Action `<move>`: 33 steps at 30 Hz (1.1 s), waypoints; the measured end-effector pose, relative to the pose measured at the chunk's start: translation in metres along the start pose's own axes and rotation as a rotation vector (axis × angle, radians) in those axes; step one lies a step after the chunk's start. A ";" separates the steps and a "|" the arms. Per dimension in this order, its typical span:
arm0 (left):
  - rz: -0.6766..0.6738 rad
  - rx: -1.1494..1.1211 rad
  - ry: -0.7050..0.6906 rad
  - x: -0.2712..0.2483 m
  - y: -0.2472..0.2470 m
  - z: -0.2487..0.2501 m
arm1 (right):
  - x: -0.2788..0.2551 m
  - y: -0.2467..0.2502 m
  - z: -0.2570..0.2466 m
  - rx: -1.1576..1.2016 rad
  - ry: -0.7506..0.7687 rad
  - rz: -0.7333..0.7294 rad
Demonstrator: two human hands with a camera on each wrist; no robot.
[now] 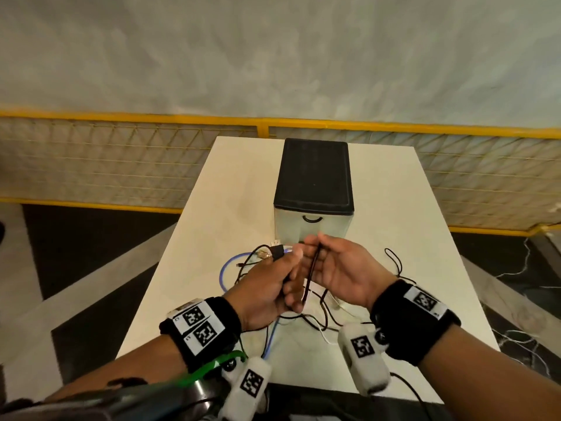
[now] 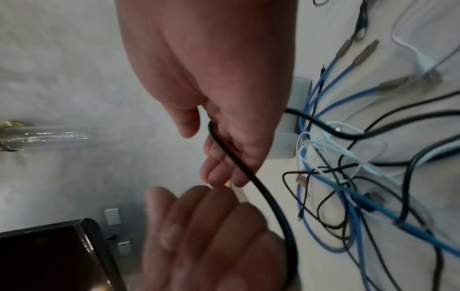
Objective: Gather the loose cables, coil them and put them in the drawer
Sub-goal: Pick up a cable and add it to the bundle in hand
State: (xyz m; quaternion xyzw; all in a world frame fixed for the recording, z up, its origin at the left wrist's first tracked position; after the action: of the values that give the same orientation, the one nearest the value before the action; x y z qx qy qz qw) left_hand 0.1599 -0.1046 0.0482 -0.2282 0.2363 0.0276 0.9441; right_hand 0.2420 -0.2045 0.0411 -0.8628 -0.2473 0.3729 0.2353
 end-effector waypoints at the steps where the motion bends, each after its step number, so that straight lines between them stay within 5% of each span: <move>1: 0.012 -0.012 0.017 -0.002 0.004 0.000 | 0.000 -0.001 0.001 0.002 -0.014 0.009; 10: -0.110 0.182 0.179 -0.052 0.014 -0.004 | 0.003 0.018 -0.010 0.309 0.013 0.229; 15: -0.047 0.375 0.309 -0.077 0.065 -0.022 | 0.000 0.030 -0.001 0.266 -0.054 0.215; 19: 0.004 0.796 0.425 -0.081 0.114 -0.029 | 0.003 0.038 -0.004 0.341 0.016 0.291; 21: 0.036 0.801 0.341 -0.076 0.120 -0.023 | 0.003 0.041 -0.008 0.285 0.030 0.306; 24: 0.203 0.597 -0.013 -0.051 0.098 0.013 | 0.002 0.027 -0.001 0.134 0.012 0.277; 27: 0.259 0.764 -0.313 -0.021 0.057 0.052 | 0.004 0.010 0.013 0.011 0.021 0.256; 33: 0.087 0.849 -0.305 0.016 0.000 0.027 | -0.003 0.001 0.028 -0.021 -0.021 0.109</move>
State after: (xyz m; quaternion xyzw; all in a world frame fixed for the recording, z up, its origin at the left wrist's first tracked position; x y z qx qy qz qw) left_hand 0.1855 -0.0938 0.0622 0.1960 0.0944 0.0012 0.9760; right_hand 0.2191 -0.2008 0.0252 -0.8735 -0.2064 0.3915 0.2029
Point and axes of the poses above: each hand's wrist, its own x-axis towards the middle knuckle, its own y-axis out of the back of the hand, z = x × y, the point moved 5 cm from there along x, towards the middle knuckle, and after that the axes turned 2 degrees about z, right-handed, at the moved point
